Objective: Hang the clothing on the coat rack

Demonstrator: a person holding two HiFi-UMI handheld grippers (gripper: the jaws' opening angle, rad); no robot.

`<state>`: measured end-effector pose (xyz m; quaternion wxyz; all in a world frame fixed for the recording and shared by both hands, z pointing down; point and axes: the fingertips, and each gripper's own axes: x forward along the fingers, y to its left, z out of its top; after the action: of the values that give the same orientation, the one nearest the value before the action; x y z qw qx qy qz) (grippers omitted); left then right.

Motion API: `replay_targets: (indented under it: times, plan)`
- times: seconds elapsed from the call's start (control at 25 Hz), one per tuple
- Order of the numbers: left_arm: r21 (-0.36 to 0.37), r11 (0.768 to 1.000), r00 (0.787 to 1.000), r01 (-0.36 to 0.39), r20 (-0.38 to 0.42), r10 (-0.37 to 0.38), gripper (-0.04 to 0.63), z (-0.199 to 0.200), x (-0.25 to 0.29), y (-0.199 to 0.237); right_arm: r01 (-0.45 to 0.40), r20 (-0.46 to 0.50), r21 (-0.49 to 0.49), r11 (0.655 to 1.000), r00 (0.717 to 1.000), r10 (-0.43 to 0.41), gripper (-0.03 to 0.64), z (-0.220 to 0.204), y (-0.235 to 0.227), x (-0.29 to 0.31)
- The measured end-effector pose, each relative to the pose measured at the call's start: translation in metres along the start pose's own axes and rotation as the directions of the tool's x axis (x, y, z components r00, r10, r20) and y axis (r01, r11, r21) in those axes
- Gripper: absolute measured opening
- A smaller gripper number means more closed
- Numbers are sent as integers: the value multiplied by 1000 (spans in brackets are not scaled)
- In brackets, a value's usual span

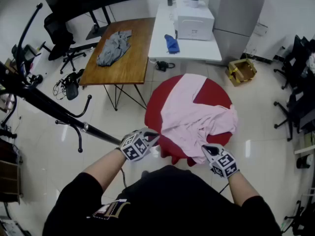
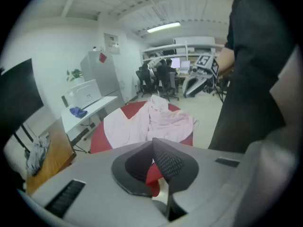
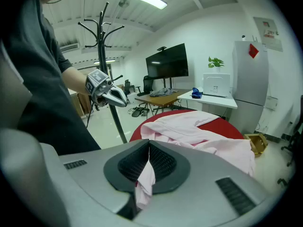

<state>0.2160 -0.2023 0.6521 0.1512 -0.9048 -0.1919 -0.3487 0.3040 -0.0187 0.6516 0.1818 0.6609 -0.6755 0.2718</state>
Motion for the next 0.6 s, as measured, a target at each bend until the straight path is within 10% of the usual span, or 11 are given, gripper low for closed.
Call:
replay_targets:
  times: [0.28,0.6]
  plan:
    - [427,902,962,59,-266,63,12,-38,39,20,-109,-118,-164,980,989,90,125,-21,-1,22]
    - [711,664,901,233,-415,128,288,-63,69,35,-219,-310,-340,915,944,110,189,-79,6,46]
